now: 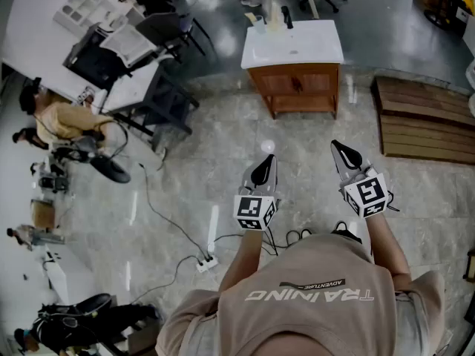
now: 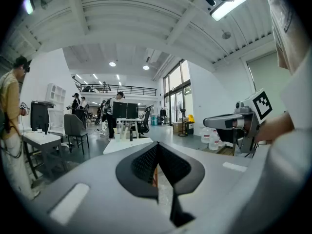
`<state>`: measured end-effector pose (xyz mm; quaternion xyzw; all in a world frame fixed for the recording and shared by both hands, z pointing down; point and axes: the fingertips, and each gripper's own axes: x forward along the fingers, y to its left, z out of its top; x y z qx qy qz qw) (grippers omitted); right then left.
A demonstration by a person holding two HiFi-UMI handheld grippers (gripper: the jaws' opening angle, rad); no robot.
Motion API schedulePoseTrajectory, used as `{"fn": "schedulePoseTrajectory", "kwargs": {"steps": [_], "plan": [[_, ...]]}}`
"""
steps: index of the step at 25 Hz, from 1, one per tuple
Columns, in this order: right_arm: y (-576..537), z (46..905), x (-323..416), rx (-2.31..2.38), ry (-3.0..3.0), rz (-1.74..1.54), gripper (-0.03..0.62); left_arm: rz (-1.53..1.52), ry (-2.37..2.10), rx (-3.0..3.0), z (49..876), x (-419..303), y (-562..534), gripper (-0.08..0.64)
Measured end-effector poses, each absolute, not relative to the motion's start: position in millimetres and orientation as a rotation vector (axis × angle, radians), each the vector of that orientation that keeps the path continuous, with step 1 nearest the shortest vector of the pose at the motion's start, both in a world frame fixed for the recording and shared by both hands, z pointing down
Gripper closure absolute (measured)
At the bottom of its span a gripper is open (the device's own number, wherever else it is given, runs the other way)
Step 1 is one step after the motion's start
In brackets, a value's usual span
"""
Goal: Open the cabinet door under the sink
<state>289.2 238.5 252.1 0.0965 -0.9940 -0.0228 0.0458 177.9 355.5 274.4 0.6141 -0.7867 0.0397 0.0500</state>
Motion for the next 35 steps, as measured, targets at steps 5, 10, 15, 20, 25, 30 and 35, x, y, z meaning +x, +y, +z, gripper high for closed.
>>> {"fn": "schedulePoseTrajectory", "kwargs": {"steps": [5, 10, 15, 20, 25, 30, 35], "plan": [[242.2, 261.2, 277.0, 0.309, -3.013, -0.070, 0.592, 0.111, -2.384, 1.876, 282.1, 163.6, 361.0, 0.543], [246.0, 267.3, 268.7, 0.338, -2.979, -0.054, 0.592, 0.087, -2.338, 1.875, 297.6, 149.3, 364.5, 0.543], [231.5, 285.4, 267.5, 0.326, -2.917, -0.033, 0.591, 0.057, -2.313, 1.862, 309.4, 139.7, 345.4, 0.543], [191.6, 300.1, 254.5, 0.325, -2.924, 0.029, 0.591, 0.100, -2.321, 1.852, 311.5, 123.7, 308.3, 0.543], [144.0, 314.4, 235.0, 0.294, -2.917, 0.131, 0.591, 0.185, -2.337, 1.897, 294.8, 104.9, 262.3, 0.543], [95.2, 324.8, 214.2, 0.211, -2.912, 0.139, 0.591, 0.184, -2.401, 1.844, 281.1, 83.4, 210.2, 0.543], [56.1, 329.5, 182.7, 0.136, -2.900, 0.105, 0.591, 0.076, -2.376, 1.777, 284.8, 69.3, 183.1, 0.543]]}}
